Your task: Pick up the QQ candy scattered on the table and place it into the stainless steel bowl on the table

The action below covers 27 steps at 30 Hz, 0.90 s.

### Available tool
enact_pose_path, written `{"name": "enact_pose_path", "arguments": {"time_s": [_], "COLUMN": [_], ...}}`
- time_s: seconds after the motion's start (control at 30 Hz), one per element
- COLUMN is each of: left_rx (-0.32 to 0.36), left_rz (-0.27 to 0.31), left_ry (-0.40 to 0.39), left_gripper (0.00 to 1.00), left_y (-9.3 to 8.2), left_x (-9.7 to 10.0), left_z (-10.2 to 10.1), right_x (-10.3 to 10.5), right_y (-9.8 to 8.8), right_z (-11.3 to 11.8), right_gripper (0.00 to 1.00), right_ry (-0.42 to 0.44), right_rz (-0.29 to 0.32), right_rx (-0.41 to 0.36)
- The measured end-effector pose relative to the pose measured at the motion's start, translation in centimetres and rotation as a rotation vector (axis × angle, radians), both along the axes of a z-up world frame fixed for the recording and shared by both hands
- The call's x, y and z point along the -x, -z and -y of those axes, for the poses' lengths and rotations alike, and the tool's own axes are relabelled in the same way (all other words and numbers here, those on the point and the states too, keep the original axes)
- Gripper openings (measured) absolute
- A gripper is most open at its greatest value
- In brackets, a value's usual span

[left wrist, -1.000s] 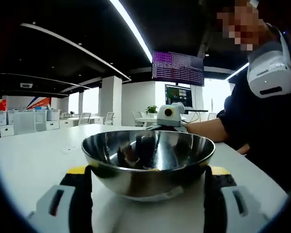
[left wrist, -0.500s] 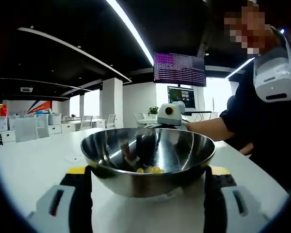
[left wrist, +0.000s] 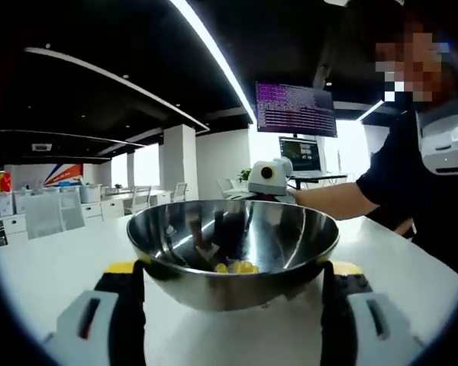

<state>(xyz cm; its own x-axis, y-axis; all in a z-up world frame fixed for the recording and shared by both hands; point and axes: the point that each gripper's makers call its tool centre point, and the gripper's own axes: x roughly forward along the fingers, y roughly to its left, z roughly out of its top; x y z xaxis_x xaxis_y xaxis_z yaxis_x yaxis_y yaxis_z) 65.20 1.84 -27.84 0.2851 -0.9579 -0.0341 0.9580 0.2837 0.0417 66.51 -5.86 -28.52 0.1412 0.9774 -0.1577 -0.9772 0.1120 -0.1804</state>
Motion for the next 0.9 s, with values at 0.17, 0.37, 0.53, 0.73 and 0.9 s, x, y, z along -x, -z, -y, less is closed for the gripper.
{"name": "enact_pose_path", "arguments": {"time_s": [0.17, 0.37, 0.53, 0.73, 0.9], "left_rx": [-0.008, 0.003, 0.001, -0.010, 0.008], "left_rz": [-0.012, -0.028, -0.036, -0.052, -0.075], "left_ry": [-0.001, 0.000, -0.001, 0.001, 0.001], "left_gripper": [0.96, 0.96, 0.96, 0.96, 0.96], "left_y": [1.3, 2.3, 3.1, 4.2, 4.3], "left_x": [-2.4, -4.1, -4.7, -4.9, -5.1], "left_z": [0.0, -0.2, -0.4, -0.4, -0.5], "right_x": [-2.4, -4.1, -4.5, -4.5, -4.5], "right_y": [1.7, 3.1, 3.7, 4.6, 4.6], "right_z": [-0.2, -0.4, -0.6, -0.6, -0.5], "right_gripper": [0.89, 0.89, 0.89, 0.89, 0.90], "right_ry": [0.010, 0.015, 0.016, 0.017, 0.019], "right_rz": [-0.018, -0.044, -0.049, -0.051, -0.067], "right_rx": [0.024, 0.011, 0.008, 0.017, -0.003]}}
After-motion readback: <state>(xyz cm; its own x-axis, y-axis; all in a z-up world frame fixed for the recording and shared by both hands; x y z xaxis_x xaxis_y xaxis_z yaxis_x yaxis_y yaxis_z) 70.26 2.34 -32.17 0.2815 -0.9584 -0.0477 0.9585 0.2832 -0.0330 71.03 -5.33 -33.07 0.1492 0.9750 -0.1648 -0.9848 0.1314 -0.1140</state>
